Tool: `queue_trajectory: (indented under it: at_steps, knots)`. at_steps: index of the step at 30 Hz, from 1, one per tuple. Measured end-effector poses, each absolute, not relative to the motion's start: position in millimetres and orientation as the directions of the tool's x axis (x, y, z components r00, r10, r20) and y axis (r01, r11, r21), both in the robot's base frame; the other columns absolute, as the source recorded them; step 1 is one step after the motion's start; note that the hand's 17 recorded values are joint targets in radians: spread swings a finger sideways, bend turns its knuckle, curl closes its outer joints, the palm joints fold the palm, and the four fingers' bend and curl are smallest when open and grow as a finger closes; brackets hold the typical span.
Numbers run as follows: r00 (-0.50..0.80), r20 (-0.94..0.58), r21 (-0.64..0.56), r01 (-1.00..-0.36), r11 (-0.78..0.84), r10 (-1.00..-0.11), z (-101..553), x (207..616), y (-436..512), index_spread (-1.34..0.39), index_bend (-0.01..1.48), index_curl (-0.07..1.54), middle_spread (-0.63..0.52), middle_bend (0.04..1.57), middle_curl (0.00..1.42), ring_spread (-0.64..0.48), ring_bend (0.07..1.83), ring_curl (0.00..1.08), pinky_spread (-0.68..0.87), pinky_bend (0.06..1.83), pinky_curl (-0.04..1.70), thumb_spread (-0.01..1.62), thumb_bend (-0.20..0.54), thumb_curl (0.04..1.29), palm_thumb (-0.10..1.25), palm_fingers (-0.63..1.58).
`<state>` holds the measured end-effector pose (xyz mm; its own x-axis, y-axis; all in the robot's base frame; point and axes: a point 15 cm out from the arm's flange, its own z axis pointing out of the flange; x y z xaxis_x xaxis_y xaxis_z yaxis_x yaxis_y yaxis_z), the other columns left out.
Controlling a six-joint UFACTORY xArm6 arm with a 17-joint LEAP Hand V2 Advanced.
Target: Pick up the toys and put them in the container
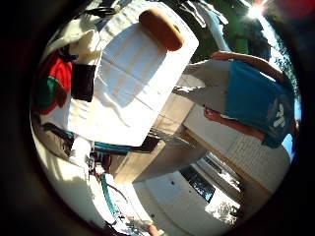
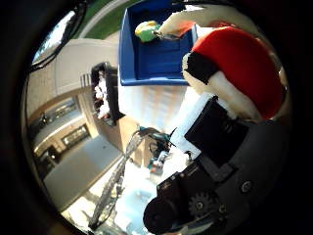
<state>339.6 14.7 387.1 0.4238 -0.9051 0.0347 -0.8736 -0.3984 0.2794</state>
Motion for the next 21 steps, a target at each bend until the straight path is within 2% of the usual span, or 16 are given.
queue_trajectory:
  at_steps: [3,7,9,12,14,16,17,18,19,21]
  knots:
    - [0.442,-0.019,0.234,-0.87,-0.433,-0.897,403.5,344.2,41.1,-0.97,0.7,-0.02,-0.27,1.1,1.11,-0.11,1.46,0.83,0.2,1.41,0.96,1.17,-0.016,0.61,0.95,0.79]
    - [0.479,-0.174,0.185,-0.842,-0.507,-0.86,404.7,353.5,101.9,-1.0,0.74,-0.01,-0.27,1.11,1.13,-0.12,1.46,0.84,0.19,1.42,0.97,1.18,-0.016,0.62,0.95,0.78]
    - [0.496,-0.19,0.184,-0.83,-0.527,-0.847,400.3,361.7,118.8,-1.01,0.75,-0.01,-0.28,1.11,1.14,-0.12,1.47,0.84,0.18,1.42,0.98,1.18,-0.016,0.62,0.95,0.78]
    - [0.502,-0.202,0.189,-0.822,-0.536,-0.841,377.9,382.9,137.7,-1.02,0.78,-0.01,-0.28,1.12,1.15,-0.12,1.47,0.84,0.18,1.43,0.99,1.18,-0.022,0.62,0.94,0.77]
    - [0.475,-0.246,0.212,-0.825,-0.525,-0.845,342.8,403.9,157.1,-1.02,0.79,-0.01,-0.28,1.11,1.15,-0.12,1.48,0.84,0.17,1.42,0.99,1.2,-0.056,0.61,0.86,0.75]
    - [0.437,-0.289,0.258,-0.821,-0.509,-0.852,309.4,416.0,167.2,-0.99,0.85,0.02,-0.27,1.1,1.13,-0.1,1.44,0.82,0.18,1.37,0.98,1.24,-0.043,0.56,0.85,0.83]
    - [0.429,-0.293,0.27,-0.82,-0.504,-0.854,301.0,421.7,169.1,-0.82,0.88,0.04,-0.23,0.91,1.05,-0.04,1.28,0.77,0.21,1.28,0.95,1.23,-0.078,0.51,0.74,0.53]
    - [0.425,-0.295,0.276,-0.819,-0.502,-0.856,296.5,426.0,170.5,-0.76,0.88,0.06,-0.21,0.84,1.03,-0.02,1.26,0.78,0.22,1.27,0.97,1.23,-0.078,0.49,0.71,0.4]
    - [0.42,-0.298,0.285,-0.818,-0.5,-0.857,290.8,430.7,172.1,-0.63,0.86,0.07,-0.18,0.74,0.98,0.02,1.19,0.77,0.24,1.2,0.97,1.24,-0.07,0.46,0.67,0.15]
    - [0.411,-0.304,0.311,-0.81,-0.497,-0.86,276.8,437.5,174.1,-0.45,0.87,0.11,-0.12,0.55,0.86,0.1,0.96,0.65,0.29,1.03,0.87,1.23,-0.054,0.42,0.62,-0.12]
